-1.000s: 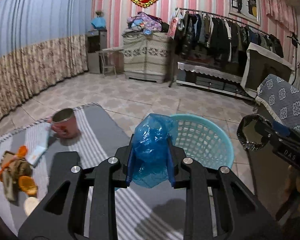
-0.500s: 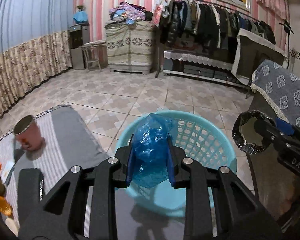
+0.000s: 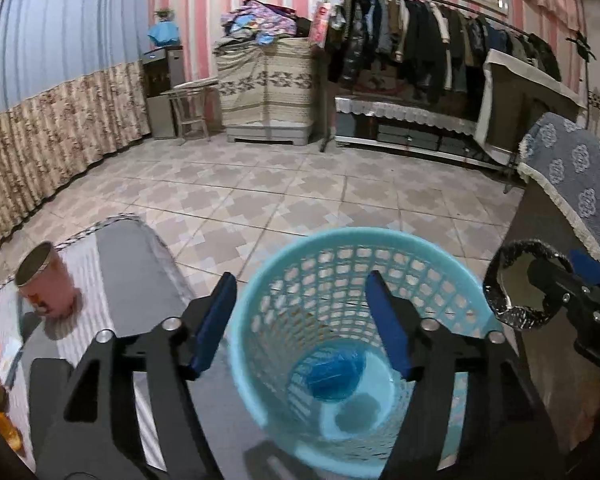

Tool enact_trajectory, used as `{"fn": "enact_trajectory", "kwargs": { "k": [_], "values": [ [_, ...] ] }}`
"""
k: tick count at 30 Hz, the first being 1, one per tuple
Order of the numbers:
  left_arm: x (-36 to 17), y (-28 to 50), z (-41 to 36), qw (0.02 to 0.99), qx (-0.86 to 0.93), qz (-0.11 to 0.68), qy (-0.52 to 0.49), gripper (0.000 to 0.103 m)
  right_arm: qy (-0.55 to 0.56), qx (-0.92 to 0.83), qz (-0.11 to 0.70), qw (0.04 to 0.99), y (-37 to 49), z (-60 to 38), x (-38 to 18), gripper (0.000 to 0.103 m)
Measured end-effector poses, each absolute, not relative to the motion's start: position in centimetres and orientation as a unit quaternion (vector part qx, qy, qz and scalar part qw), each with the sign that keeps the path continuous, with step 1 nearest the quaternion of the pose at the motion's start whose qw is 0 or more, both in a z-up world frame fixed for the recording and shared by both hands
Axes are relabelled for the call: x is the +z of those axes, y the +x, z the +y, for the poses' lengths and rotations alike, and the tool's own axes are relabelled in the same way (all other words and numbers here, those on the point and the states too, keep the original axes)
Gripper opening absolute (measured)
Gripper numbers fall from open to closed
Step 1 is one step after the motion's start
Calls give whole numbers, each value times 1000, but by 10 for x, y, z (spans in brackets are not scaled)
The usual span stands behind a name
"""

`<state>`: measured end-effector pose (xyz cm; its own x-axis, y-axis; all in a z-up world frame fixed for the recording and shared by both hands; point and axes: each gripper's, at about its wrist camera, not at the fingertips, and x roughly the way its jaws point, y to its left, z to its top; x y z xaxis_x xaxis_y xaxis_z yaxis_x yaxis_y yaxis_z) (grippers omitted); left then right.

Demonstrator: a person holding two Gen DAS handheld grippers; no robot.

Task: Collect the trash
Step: 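Carry both items over the blue basket and open both tools to drop them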

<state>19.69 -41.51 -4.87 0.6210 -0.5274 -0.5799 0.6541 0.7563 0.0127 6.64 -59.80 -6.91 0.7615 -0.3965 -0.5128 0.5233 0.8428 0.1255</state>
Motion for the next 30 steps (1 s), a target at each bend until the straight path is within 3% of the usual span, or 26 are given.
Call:
{"fn": "enact_trajectory", "kwargs": {
  "k": [4,16,20,30],
  "values": [
    [-37,192,-396,914,-295,252,116,84,132,-241,247,929,75,-593,-73,69],
    [-6,187,-360,940,-250,206,106,94,115,-231,264,929,122,-571,-85,70],
    [1,191,-345,944,-240,204,96,96,126,-228,263,929,128,-571,-84,87],
    [15,177,-307,954,-214,193,84,98,119,-225,248,935,116,-558,-68,95]
  ]
}}
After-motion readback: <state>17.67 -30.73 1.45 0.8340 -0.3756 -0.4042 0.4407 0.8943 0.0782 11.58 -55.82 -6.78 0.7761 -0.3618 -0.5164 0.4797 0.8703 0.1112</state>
